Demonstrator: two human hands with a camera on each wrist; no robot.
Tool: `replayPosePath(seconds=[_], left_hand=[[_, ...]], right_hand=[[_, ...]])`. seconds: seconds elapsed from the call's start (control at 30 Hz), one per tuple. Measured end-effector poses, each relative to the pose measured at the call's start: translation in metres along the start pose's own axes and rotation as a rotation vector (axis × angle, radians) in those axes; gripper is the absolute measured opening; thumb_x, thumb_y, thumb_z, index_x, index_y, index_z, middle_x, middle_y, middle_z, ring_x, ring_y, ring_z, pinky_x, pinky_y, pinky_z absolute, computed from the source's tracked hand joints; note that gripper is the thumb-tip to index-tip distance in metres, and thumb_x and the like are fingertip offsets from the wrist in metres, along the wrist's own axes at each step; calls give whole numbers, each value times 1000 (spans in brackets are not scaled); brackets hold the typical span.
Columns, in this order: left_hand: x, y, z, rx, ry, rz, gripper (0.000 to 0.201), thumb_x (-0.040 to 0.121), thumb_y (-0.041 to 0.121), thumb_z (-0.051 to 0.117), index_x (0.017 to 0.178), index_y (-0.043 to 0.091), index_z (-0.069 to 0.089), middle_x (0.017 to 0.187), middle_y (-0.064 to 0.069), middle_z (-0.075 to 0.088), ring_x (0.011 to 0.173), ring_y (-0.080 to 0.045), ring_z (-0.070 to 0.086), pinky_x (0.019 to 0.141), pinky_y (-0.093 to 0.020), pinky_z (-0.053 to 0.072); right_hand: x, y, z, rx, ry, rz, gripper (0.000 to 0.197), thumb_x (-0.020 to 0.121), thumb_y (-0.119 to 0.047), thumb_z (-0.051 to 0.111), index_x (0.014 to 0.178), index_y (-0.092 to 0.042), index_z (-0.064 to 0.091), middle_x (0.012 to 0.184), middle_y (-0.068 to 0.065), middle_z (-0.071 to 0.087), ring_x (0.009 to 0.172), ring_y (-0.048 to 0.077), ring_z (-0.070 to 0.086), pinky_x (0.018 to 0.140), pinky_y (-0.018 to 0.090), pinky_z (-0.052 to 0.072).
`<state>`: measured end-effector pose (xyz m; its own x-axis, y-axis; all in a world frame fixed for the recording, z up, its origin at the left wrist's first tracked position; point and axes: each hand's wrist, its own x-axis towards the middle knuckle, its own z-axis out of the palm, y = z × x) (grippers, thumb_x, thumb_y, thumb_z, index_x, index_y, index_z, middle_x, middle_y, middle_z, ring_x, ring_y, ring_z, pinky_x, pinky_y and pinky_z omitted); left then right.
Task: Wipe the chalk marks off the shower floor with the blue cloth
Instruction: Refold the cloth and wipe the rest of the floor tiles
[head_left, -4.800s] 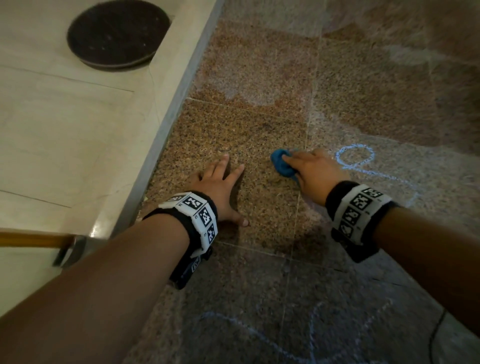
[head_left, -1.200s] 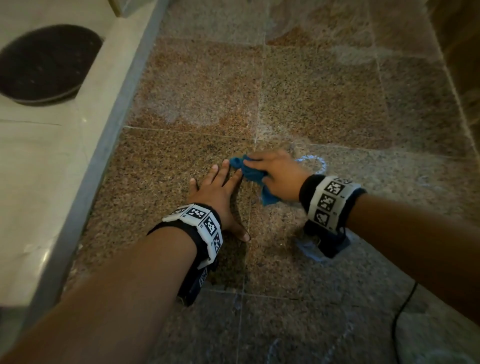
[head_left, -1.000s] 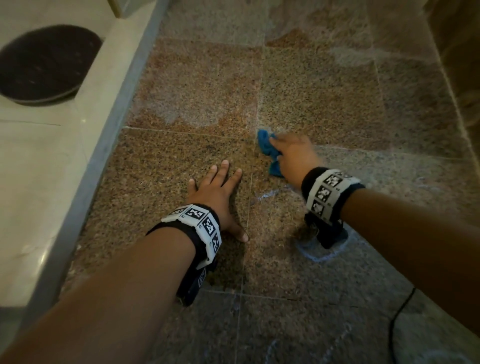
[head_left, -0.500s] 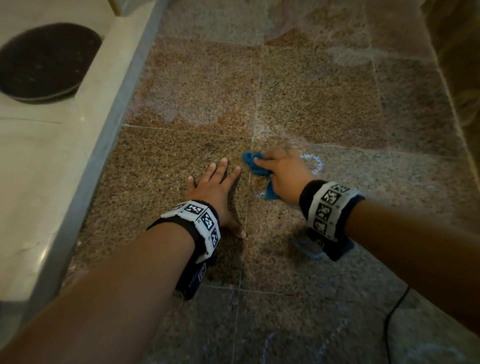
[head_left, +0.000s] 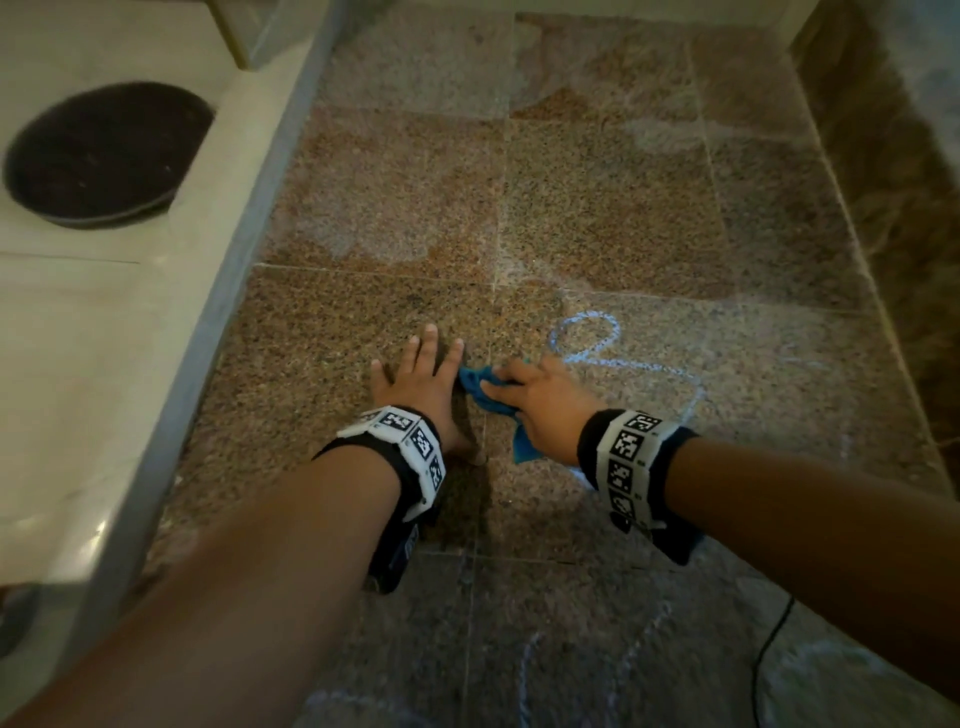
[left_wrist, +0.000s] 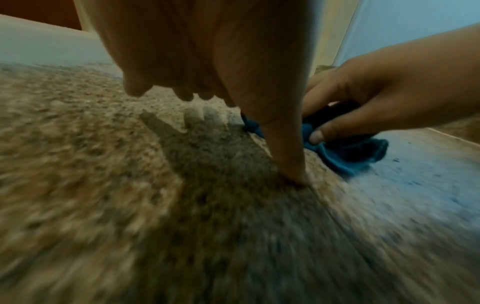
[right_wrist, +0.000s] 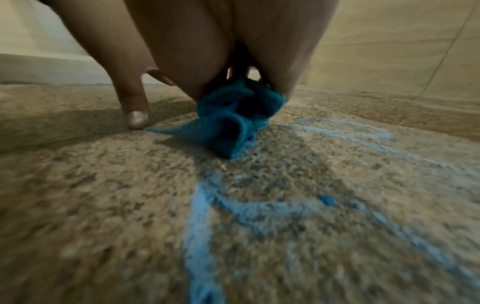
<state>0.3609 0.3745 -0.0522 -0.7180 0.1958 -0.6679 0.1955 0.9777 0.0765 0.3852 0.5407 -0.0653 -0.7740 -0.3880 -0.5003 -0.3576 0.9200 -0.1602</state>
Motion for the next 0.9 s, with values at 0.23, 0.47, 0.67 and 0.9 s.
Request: replayPosePath(seconds=[0.23,0.47,0.67,0.9], left_hand=[[-19,-1,16,-45,-114,7,135,65,67,75,149,30,-24,155,1,-34,146,-26,-21,115,-64,4],[-14,-2,17,-83,-111,8,138,62,59,82,151,29,-19,156,3,-31,147,-25,-19,114,-65,7],[-10,-3,21,-121,-85,4,138,62,57,83,150,31,-20,156,4,-30,147,-24,-20,114,-65,5],[-12,-3,21,-127,-61,23,141,58,55,85,151,30,-17,157,3,-30,147,-24,-19,113,-66,6]], right_hand=[[4,5,-8,15,39,-37,57,96,-6,41,146,-31,28,148,-2,27,118,28,33,102,36,34],[17,20,-16,70,110,21,52,96,-5,39,142,-29,37,150,-1,31,132,31,27,110,40,29],[-14,-21,14,-90,87,-137,63,92,-12,47,148,-25,21,155,-2,12,127,32,25,106,42,34],[-7,24,-1,151,261,38,50,88,-7,53,135,-24,50,139,11,37,124,33,37,102,40,36]])
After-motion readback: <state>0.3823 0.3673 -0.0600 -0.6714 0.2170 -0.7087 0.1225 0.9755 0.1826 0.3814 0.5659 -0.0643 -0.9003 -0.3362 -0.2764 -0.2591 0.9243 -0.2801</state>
